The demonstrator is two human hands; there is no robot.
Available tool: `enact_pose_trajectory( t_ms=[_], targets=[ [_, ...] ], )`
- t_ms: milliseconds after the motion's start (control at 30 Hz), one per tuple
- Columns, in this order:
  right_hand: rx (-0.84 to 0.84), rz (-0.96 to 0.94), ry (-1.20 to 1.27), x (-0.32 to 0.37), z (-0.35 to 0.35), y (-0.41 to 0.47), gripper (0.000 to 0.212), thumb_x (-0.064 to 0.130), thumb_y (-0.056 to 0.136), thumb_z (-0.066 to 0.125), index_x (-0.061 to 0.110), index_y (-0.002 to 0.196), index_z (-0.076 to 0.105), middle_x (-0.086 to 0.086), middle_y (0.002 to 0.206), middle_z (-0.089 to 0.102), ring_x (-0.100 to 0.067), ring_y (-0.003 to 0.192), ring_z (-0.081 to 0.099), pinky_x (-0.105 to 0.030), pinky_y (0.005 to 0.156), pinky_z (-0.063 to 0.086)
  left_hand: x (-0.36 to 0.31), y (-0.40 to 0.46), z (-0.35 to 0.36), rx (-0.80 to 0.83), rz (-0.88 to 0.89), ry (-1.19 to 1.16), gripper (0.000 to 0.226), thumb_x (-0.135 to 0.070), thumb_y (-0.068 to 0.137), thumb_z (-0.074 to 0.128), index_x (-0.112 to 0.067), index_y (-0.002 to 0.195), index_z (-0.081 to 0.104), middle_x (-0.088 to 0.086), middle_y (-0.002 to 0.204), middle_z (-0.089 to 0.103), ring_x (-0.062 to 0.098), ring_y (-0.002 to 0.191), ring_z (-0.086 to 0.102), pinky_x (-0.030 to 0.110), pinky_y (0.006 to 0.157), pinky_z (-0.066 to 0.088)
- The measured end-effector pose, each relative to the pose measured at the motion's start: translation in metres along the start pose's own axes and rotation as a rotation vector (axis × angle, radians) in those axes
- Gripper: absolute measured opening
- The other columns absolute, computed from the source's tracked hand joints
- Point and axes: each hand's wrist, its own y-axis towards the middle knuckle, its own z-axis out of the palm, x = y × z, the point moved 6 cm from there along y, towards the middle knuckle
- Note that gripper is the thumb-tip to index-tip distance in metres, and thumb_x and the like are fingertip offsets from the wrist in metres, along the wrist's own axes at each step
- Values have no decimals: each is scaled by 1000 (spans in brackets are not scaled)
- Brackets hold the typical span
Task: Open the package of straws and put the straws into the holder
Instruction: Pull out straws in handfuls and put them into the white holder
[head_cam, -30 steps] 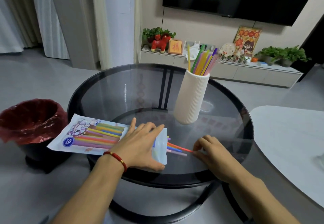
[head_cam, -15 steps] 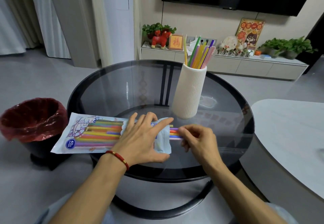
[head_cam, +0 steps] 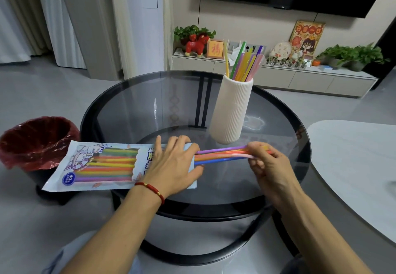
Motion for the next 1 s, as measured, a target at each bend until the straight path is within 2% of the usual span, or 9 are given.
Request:
enact_pose_trajectory(
  t_ms=[133,200,267,333,500,600,733,867,1000],
  targets=[
    [-11,72,268,1,-3,-1,15,24,82,80,17,69,81,2,69,70,-6,53,64,-15,47,49,-2,-2,4,5,-1,51,27,-52,97,37,-32,111,49,-5,130,41,21,124,39,66,115,14],
    [101,85,330,-2,7,-4,35,47,86,75,15,98,79,3,79,72,-8,63,66,-18,52,50,-4,-2,6,4,6,68,28,-50,99,33,-29,111,48,-4,131,42,22,123,40,65,115,15],
    [167,59,203,-7,20,-7,62,60,78,74,14,119,69,2,80,67,-8,62,61,-19,50,44,-7,-2,5,-3,16,69,32,-49,98,27,-28,111,47,-3,132,42,22,122,41,65,114,16],
    [161,22,-15,-20,30,-11,66,53,75,82,6,119,67,-3,74,58,-11,56,52,-20,45,38,-13,-2,7,-5,51,58,34,-50,96,24,-28,111,46,-3,132,42,22,123,41,65,115,16],
    [-25,-108,-217,-21,26,-11,25,17,101,67,-6,98,75,-14,69,71,-19,52,61,-27,51,55,-13,-2,13,21,54,44,32,-53,96,38,-29,115,47,-4,135,40,20,128,38,65,116,13],
    [-83,-191,-255,-6,16,-8,25,18,100,69,-7,100,74,-19,71,73,-20,53,66,-28,49,56,-7,-3,14,30,39,54,32,-53,97,38,-28,114,48,-3,137,39,21,129,37,66,116,13],
    [59,-130,-274,-20,30,-12,20,18,99,71,0,93,77,-23,80,79,-28,62,74,-30,53,61,-13,-3,18,48,97,33,28,-49,97,37,-28,113,47,-3,138,38,20,131,35,65,116,11],
    [-72,-230,-286,8,8,-3,26,19,101,68,-6,94,74,-22,68,77,-25,52,72,-29,54,62,-1,-1,17,71,16,-33,22,-52,95,44,-31,100,49,-8,131,43,16,126,39,63,117,12],
    [-108,-353,-390,55,-13,1,23,23,100,69,3,90,76,-17,71,79,-27,54,75,-31,55,64,2,-4,18,83,4,-92,20,-52,93,47,-33,87,48,-11,124,46,14,124,40,61,118,10]
  ],
)
